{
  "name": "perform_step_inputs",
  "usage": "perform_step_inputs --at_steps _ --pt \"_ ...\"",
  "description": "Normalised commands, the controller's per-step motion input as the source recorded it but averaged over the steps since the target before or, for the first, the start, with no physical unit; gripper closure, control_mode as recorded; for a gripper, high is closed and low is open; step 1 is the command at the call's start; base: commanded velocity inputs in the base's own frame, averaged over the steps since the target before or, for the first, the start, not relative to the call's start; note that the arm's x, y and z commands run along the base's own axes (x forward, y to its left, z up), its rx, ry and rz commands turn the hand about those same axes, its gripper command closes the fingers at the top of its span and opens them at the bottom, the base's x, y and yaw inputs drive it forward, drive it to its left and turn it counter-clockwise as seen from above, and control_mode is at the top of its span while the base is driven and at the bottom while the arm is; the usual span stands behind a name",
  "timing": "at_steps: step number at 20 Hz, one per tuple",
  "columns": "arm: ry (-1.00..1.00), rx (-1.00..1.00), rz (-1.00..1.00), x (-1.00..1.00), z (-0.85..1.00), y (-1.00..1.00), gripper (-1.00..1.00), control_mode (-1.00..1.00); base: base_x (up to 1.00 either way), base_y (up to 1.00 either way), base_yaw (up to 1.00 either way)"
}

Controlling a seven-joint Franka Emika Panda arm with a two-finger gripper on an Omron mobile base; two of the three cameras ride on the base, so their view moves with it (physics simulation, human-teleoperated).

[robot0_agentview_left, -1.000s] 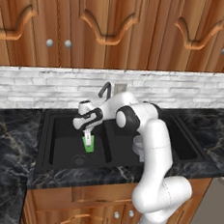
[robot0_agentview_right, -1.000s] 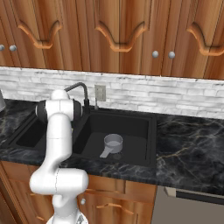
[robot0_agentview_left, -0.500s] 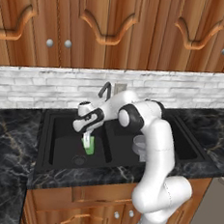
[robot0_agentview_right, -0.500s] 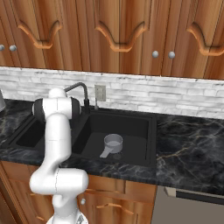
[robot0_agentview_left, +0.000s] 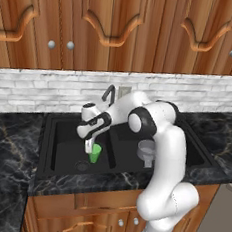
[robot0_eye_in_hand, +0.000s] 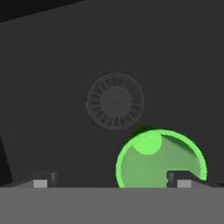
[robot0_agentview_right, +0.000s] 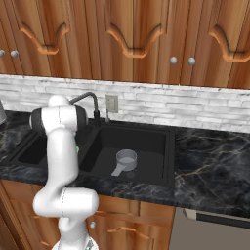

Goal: Move any existing items from the left basin to the right basin for drying. Then move the cup from the counter to the left basin of the sink for washing.

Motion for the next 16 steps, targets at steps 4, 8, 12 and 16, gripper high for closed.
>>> perform_step_inputs --at_steps 4,8,12,16 --pt "-0.19 0.0 -0.08 -0.17 0.72 0.0 -1.0 -1.0 0.0 0.0 0.0" --pt "-0.19 0.0 -0.07 -0.23 0.66 0.0 -1.0 -1.0 0.0 0.0 0.0" --pt "-0.18 0.0 -0.07 -0.28 0.57 -0.05 -1.0 -1.0 0.0 0.0 0.0" --pt "-0.16 0.0 -0.09 -0.2 0.61 -0.25 -1.0 -1.0 0.0 0.0 0.0"
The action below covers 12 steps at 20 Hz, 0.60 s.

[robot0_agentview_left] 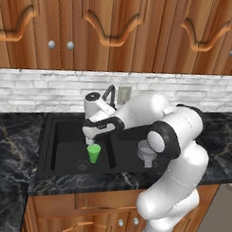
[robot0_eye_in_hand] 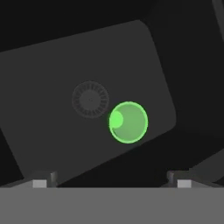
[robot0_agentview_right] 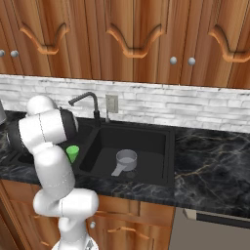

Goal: Move any existing items from the left basin to the right basin for drying. Then move the cup from the counter to the left basin of the sink for washing.

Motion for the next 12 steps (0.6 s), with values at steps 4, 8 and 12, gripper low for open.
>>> perform_step_inputs --at_steps 4,8,12 --pt "-0.12 0.01 -0.1 -0.15 0.67 -0.43 -1.0 -1.0 0.0 0.0 0.0" --pt "-0.07 0.06 -0.13 -0.12 0.66 -0.56 -1.0 -1.0 0.0 0.0 0.0" --pt "-0.03 0.1 -0.14 -0.07 0.61 -0.65 -1.0 -1.0 0.0 0.0 0.0"
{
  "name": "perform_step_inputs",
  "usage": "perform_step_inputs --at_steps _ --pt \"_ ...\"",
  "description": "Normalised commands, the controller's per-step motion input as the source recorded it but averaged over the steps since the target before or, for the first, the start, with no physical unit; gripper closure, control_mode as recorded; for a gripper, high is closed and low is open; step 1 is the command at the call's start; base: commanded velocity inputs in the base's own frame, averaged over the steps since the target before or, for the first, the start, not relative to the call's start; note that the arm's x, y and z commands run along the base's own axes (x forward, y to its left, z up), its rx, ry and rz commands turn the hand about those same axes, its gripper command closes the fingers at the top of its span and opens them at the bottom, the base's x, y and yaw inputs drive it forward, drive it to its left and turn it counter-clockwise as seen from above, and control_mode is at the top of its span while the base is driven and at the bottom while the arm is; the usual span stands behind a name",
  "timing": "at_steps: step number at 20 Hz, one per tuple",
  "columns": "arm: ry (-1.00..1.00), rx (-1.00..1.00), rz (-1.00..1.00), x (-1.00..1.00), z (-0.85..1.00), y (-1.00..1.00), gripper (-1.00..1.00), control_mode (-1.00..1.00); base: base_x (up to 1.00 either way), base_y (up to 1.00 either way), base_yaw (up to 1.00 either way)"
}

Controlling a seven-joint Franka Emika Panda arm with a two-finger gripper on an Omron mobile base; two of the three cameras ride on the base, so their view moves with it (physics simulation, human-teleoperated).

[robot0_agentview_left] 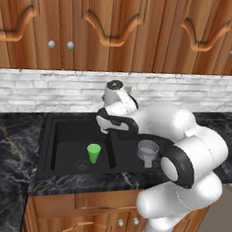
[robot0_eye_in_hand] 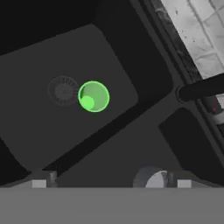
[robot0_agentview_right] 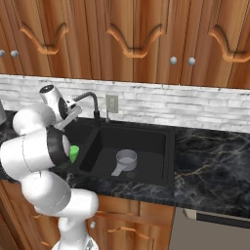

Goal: Move any existing items from the left basin to the right basin for drying. Then move the cup from the counter to the left basin of the sink for washing.

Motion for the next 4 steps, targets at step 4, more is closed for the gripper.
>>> perform_step_inputs --at_steps 4 --pt "0.0 0.12 -0.16 -0.01 0.51 -0.71 -1.0 -1.0 0.0 0.0 0.0"
